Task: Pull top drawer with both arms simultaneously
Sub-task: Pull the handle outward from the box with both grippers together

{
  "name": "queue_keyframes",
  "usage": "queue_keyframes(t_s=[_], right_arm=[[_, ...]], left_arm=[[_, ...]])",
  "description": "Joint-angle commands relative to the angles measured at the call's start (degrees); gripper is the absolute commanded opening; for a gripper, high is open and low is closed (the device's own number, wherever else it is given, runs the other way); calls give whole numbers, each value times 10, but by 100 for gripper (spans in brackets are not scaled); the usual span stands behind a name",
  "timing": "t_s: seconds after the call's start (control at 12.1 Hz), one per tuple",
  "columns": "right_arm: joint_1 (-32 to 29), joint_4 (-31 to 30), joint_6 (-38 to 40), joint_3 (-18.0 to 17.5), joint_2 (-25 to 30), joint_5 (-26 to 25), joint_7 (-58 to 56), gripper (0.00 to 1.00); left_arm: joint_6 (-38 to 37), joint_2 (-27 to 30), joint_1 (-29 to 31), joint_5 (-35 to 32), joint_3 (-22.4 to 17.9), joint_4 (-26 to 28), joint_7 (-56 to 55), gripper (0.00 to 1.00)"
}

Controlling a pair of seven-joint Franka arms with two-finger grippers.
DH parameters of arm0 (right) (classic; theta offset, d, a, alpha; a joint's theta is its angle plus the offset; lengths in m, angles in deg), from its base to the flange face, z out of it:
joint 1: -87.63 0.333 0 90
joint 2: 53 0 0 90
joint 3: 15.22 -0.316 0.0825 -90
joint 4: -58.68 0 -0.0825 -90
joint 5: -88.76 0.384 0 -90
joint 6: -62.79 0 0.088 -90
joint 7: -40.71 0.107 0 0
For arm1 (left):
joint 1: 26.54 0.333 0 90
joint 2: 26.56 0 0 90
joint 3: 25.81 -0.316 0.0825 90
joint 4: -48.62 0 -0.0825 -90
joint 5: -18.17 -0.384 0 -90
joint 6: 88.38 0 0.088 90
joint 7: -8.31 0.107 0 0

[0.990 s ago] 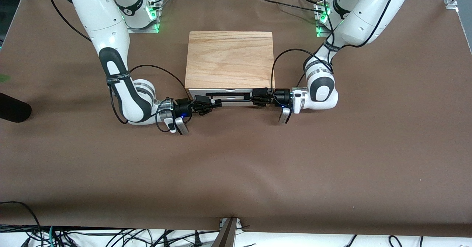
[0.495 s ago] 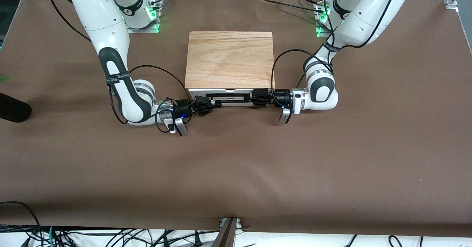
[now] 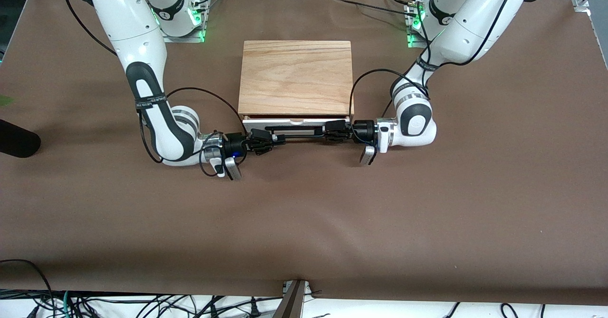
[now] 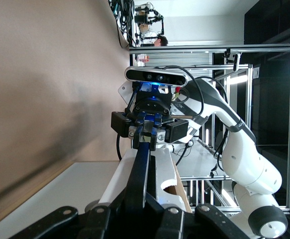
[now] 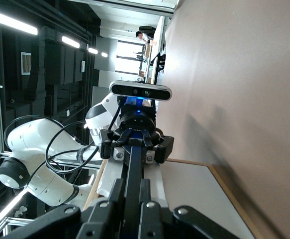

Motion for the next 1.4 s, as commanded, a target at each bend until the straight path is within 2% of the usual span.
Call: queue_keyframes(t_s=[0.0, 0.74, 0.91, 0.99, 1.15, 1.32], right_arm=[[-17, 73, -25, 3, -30, 12, 35, 4], [-33, 135, -39, 4, -58, 11, 75, 4], [-33, 134, -39, 4, -58, 10, 75, 8], [-33, 134, -39, 4, -58, 10, 75, 16], [-33, 135, -40, 4, -58, 11, 75, 17], [-33, 134, -39, 4, -58, 11, 75, 27]], left_arm=[[4, -3, 11, 4, -1, -24, -53, 0], [3, -35, -2, 3, -41, -99, -149, 0], [3, -35, -3, 2, -41, -101, -153, 0], [3, -37, -3, 2, -43, -110, -165, 0], [3, -43, -7, 1, -51, -125, -182, 0], [3, -52, -11, 2, -56, -133, -184, 0]])
